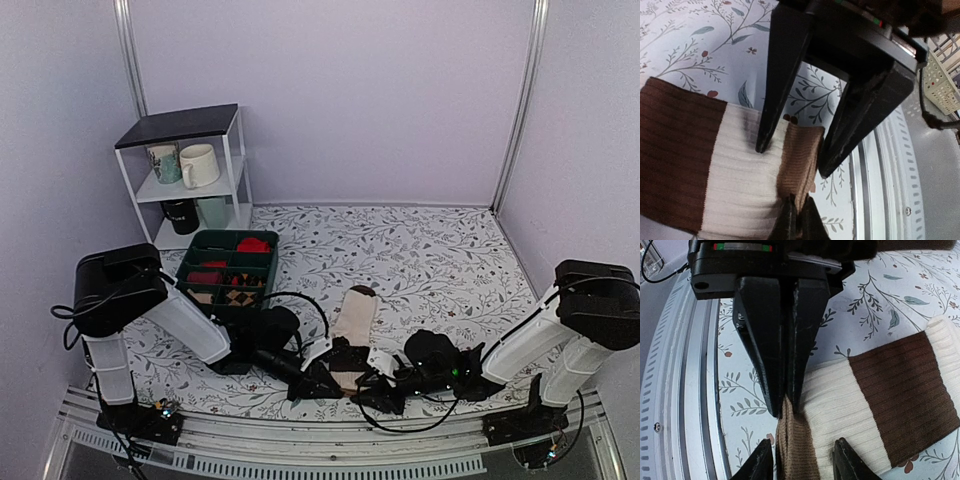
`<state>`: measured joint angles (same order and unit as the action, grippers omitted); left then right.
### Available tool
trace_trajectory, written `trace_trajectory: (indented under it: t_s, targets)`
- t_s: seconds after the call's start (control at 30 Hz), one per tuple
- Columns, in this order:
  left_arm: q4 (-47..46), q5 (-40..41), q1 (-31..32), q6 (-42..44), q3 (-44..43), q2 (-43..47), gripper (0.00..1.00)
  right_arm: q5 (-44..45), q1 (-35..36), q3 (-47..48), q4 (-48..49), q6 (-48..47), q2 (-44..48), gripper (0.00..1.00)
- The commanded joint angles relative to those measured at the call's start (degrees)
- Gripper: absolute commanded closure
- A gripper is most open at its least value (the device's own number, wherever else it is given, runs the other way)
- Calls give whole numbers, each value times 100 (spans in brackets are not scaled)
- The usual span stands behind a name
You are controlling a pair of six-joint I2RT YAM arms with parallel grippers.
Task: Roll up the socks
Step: Roll the sock at the center of the board.
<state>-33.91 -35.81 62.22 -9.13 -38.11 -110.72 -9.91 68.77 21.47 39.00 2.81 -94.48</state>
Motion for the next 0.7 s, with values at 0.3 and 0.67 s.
trace_trajectory:
  t_s: [0.3, 0.67]
  targets:
    - [1032, 686, 12, 171, 206, -64, 100, 28, 74, 13, -166, 685, -261, 100]
    - [333, 2557, 469, 1998, 892, 1916, 66, -1878, -967, 21, -606, 2060, -430, 100]
